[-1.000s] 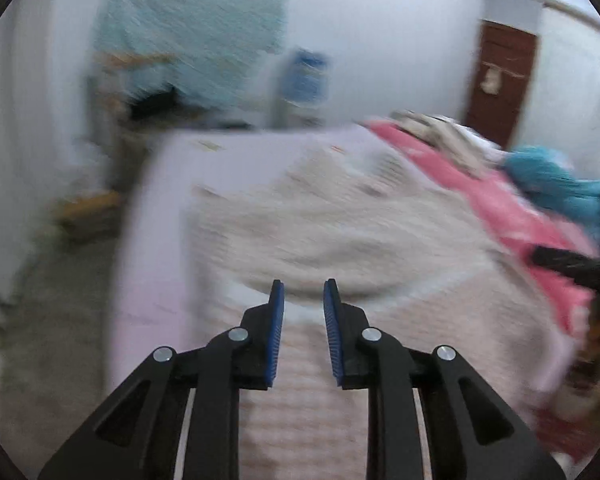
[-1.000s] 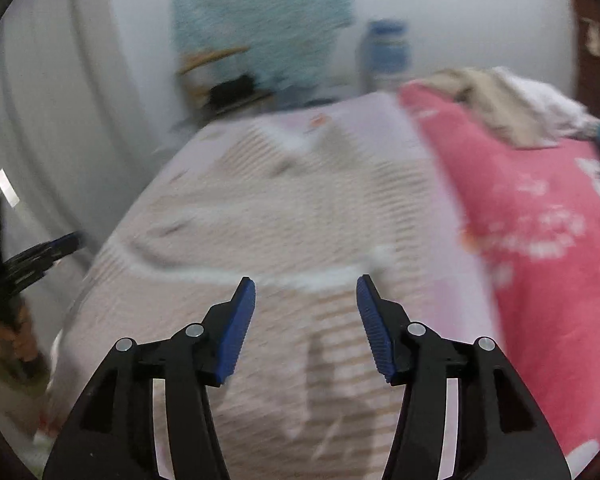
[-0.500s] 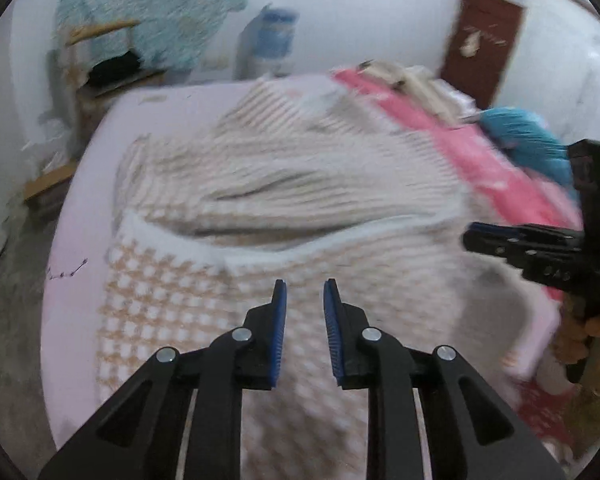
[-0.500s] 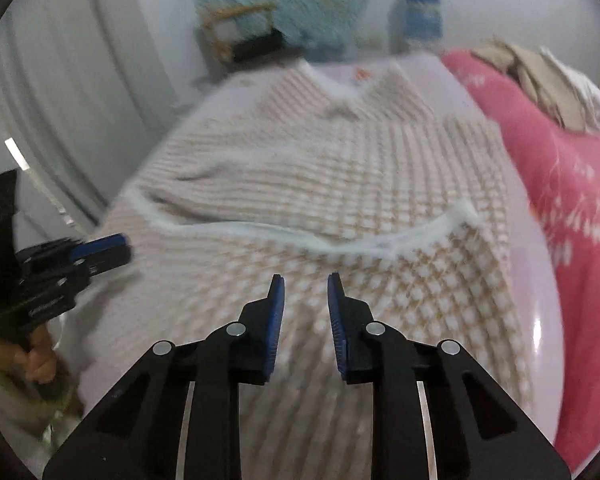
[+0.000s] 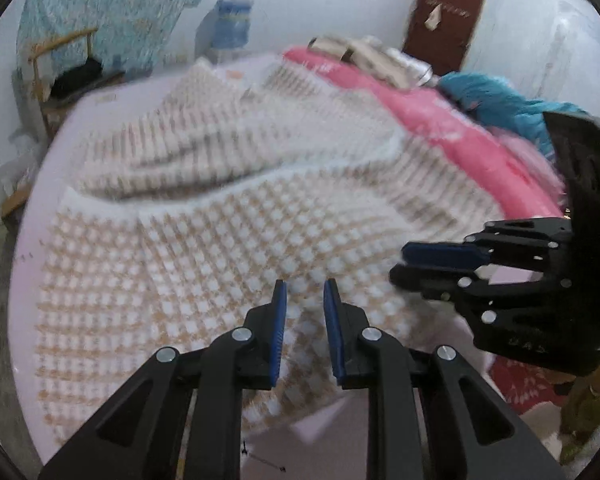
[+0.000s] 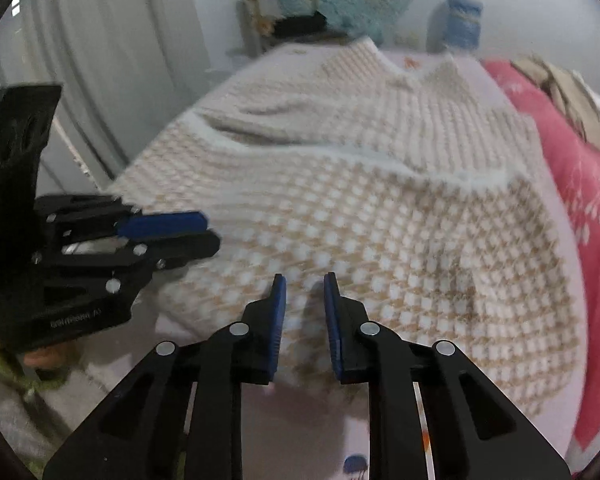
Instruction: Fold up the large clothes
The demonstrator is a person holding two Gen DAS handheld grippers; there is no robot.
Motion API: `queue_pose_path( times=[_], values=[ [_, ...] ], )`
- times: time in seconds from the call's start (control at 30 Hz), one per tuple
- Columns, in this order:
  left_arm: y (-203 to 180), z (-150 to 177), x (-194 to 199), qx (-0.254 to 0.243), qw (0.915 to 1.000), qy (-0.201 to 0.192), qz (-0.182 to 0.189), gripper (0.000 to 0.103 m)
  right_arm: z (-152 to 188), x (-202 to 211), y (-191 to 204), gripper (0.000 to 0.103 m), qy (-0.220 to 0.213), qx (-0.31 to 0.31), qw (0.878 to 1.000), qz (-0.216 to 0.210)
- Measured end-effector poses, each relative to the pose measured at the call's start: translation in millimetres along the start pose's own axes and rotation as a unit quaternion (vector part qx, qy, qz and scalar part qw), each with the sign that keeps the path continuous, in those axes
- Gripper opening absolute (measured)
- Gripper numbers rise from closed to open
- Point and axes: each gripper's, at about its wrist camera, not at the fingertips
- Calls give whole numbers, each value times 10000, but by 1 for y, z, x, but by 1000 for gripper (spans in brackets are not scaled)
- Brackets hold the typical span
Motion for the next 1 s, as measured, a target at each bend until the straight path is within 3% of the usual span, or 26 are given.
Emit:
queue_pose_path(
  times=[0.07, 0.13, 0.27, 0.4, 0.5, 0.6, 0.7, 0.77, 0.83, 0.93, 1.0],
  values=[
    [-2, 8, 6, 34, 10000, 16, 20, 20, 5, 4, 9, 18, -67, 132, 9998, -126],
    [6, 20, -10, 255, 9992, 284, -117, 20, 14, -13, 19, 18, 95, 231, 9997, 38],
    [10, 18, 3, 359, 9992, 94, -121, 20, 9, -2, 19, 18, 45, 207, 9997, 153],
    [29, 30, 29, 497, 9973, -51, -543, 20, 21, 13, -3, 21, -21, 5, 9980, 627],
    [49, 43, 19, 905, 9952, -30, -372, 21, 34, -6, -12, 24, 117, -325, 9986, 409],
    [44, 38, 30, 815, 9955, -64, -485, 21, 28, 5, -19, 25, 117, -393, 9982, 440],
    [54, 42, 47, 881, 9924, -275, -816, 21, 32, 18, -36, 25, -32, -508, 9944, 921],
    [78, 52, 44, 1239, 9868, -203, -1022, 21, 43, 3, -56, 25, 208, -800, 9906, 1095],
    [95, 60, 40, 1536, 9844, -318, -798, 21, 53, -18, -66, 25, 435, -1039, 9895, 902],
    [92, 51, 47, 1442, 9850, -264, -905, 21, 46, -5, -64, 25, 322, -911, 9900, 1030],
    [91, 48, 61, 1282, 9845, -522, -1077, 23, 42, 8, -70, 27, 94, -935, 9874, 1270]
  ],
)
Point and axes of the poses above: each gripper's, at about its wrist camera, not at the fingertips, and x roughly against the way its jaws point, y to its left, z to its underside, and after that the axes turned 10 degrees about z, right-handed
